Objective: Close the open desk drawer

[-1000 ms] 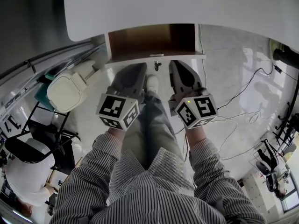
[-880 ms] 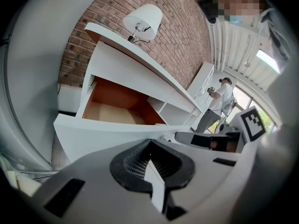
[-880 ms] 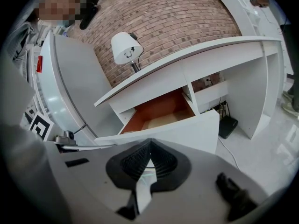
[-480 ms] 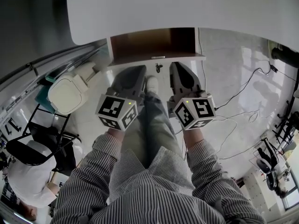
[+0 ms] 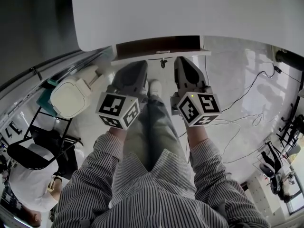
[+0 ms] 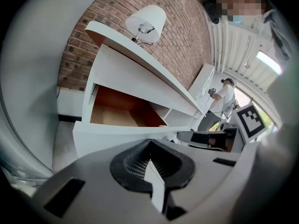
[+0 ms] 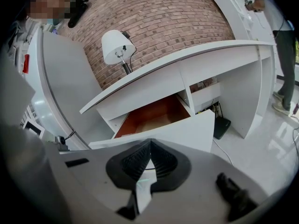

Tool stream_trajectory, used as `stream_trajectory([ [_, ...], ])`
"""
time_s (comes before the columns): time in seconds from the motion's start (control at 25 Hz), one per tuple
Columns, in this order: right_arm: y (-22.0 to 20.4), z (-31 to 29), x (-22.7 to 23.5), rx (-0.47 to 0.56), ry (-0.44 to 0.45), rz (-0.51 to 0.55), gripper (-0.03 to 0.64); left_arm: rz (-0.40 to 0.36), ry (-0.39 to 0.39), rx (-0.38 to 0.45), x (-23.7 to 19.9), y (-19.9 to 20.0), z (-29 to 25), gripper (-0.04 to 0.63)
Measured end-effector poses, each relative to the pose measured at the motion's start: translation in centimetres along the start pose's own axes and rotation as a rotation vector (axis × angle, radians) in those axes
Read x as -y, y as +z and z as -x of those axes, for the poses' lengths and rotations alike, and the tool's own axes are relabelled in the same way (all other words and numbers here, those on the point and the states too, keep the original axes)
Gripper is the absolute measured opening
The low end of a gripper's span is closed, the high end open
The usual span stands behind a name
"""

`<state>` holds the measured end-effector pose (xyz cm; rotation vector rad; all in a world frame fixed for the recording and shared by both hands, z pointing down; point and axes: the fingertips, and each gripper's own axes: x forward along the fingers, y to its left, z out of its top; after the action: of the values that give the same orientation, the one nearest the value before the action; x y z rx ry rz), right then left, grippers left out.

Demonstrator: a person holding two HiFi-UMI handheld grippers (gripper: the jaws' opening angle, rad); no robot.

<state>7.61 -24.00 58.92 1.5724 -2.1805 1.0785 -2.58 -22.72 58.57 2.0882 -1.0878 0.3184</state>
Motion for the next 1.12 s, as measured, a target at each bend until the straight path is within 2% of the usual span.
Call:
stream_trajectory([
  [0.4, 1.7, -1.5, -0.3, -0.004, 0.008, 0.011, 0.015, 0.023, 0.023, 0.035, -1.1, 2.0, -0.5, 0.011],
  [0.6, 3.0, -2.8, -0.3, -0.009, 0.031, 0.047, 0.015, -0.004, 0.017, 0.049, -1.9, 3.4, -1.3, 0.011],
  [1.12, 4.6, -4.4, 0.1, 0.017, 0.034, 0.034, 0.015, -0.007, 0.040, 0.081, -2.7, 5.1, -2.7, 0.011],
])
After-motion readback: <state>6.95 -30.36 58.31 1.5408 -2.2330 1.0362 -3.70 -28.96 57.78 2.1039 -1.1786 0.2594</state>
